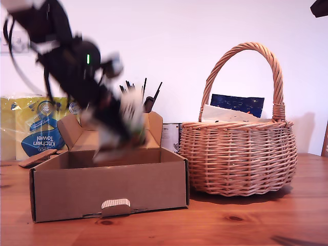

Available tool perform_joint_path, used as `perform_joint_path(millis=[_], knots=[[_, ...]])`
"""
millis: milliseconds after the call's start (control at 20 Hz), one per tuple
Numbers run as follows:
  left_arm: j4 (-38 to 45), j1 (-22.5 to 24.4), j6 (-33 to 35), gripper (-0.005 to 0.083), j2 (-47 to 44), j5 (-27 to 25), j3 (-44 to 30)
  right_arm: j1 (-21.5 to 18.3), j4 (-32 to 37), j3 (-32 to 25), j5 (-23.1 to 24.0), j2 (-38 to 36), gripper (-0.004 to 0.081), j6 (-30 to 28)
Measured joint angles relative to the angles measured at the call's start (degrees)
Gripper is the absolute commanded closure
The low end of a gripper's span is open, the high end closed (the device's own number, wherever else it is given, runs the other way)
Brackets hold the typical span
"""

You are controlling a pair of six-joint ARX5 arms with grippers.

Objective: Move the bags of Easter eggs from the cardboard box on the left into the woven basket on the right side.

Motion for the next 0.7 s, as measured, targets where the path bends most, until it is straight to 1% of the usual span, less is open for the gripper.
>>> perform_joint_path(millis=[100, 150, 300, 350, 450, 500, 550, 650, 700], knots=[[0.13, -1.57, -2.51, 0.0681, -1.92, 8.55, 2.71, 0.0, 0.02, 0.0, 0.02, 0.0, 0.0783, 0.02], [1.07, -3.1, -3.65, 0.0681, -2.67, 10.45, 3.85, 0.0, 0.02, 0.0, 0.04, 0.0, 0.0783, 0.0], [6.36, -9.35, -4.72, 0.0681, -3.34, 11.3, 4.37, 0.0, 0.02, 0.0, 0.04, 0.0, 0.0783, 0.02], [8.87, -11.63, -4.74, 0.0681, -3.3, 9.88, 4.11, 0.0, 0.0, 0.0, 0.04, 0.0, 0.0783, 0.0], [15.41, -15.89, -3.5, 0.0681, -3.17, 3.89, 4.09, 0.0, 0.02, 0.0, 0.04, -0.02, 0.0783, 0.0], [18.8, -17.77, -1.66, 0.0681, -2.97, 1.46, 4.09, 0.0, 0.0, 0.0, 0.04, 0.0, 0.0783, 0.0], [22.03, -19.41, 0.74, 0.0681, -2.51, -2.6, 4.09, 0.0, 0.0, 0.0, 0.04, 0.0, 0.0783, 0.02], [27.06, -21.18, 5.44, 0.0681, -0.81, -8.52, 4.11, 0.0, 0.0, 0.0, 0.04, 0.0, 0.0783, 0.0], [28.3, -21.27, 8.5, 0.0681, 0.48, -9.66, 4.11, 0.0, 0.0, 0.0, 0.04, 0.0, 0.0783, 0.02]])
